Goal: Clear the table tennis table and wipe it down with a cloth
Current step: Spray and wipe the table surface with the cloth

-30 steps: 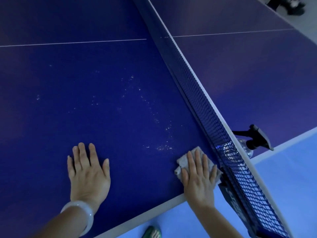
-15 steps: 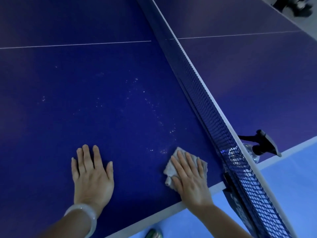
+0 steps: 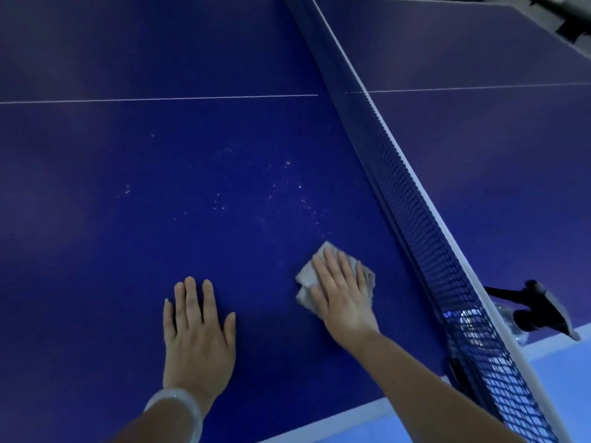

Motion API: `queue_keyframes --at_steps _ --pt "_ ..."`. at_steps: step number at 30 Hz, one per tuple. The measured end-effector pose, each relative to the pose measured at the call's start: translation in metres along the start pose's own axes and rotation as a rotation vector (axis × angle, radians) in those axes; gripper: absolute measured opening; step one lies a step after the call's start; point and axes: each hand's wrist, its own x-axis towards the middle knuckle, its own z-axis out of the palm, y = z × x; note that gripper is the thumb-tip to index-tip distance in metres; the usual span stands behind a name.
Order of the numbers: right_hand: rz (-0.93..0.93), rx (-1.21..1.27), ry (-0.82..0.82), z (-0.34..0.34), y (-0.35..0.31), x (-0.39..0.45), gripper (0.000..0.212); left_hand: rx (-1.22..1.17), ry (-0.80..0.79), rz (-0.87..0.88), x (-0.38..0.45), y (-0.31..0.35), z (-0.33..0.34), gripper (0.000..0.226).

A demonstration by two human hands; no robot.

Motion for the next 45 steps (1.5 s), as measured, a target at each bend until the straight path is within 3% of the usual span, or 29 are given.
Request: queue_keyframes --at_steps 2,7,13,15,18,21,23,26,29,31,35,38,40,45 --pt "-0.068 -0.032 -0.004 -0.001 0.017 -0.015 0.058 0.005 -0.009 0.005 0.000 -0.001 0.000 0.073" --pt "0.357 0.042 0.110 -0.023 0.071 0.011 0.055 0.002 -0.014 0.002 0.000 -0.001 0.000 0.072" --pt "0.456 0.098 0.085 -0.030 0.052 0.092 0.060 0.004 -0.017 0.004 0.000 -0.001 0.001 0.071" --pt "0.406 0.094 0.047 -0.029 0.026 0.112 0.060 0.006 -0.013 0.005 0.000 -0.001 0.000 0.071" --pt "0.096 0.046 0.013 -0.018 -0.015 0.110 0.059 0.007 -0.016 0.001 0.000 0.000 -0.002 0.071" --pt "-0.136 -0.063 -0.052 -0.010 -0.008 0.074 0.060 0.010 -0.015 0.000 -0.001 -0.001 -0.002 0.072" --pt "-0.052 -0.093 -0.019 -0.015 0.022 0.052 0.060 -0.005 -0.013 -0.001 -0.001 -0.001 0.000 0.072" --pt "0.262 -0.027 0.096 -0.021 0.055 0.019 0.065 -0.024 -0.015 0.001 -0.001 -0.001 0.002 0.070" --pt "0.476 -0.035 0.164 -0.010 0.029 0.009 0.064 -0.030 -0.011 -0.005 -0.001 -0.002 0.002 0.070" --pt "0.384 -0.009 0.147 0.001 -0.004 0.016 0.063 -0.020 -0.013 -0.006 0.000 -0.001 0.001 0.071" --pt "-0.025 -0.057 0.024 0.005 -0.026 0.036 0.058 -0.003 -0.007 -0.011 0.000 -0.001 0.001 0.072" --pt "0.168 -0.162 -0.010 -0.006 0.018 0.029 0.064 -0.023 -0.003 -0.011 0.000 -0.002 0.002 0.071" --pt "0.370 -0.045 0.102 -0.010 0.040 -0.003 0.059 -0.039 -0.002 -0.007 0.000 -0.002 0.003 0.070" --pt "0.440 -0.075 0.155 0.011 0.002 -0.083 0.072 -0.040 -0.002 -0.003 0.001 -0.004 0.005 0.070"
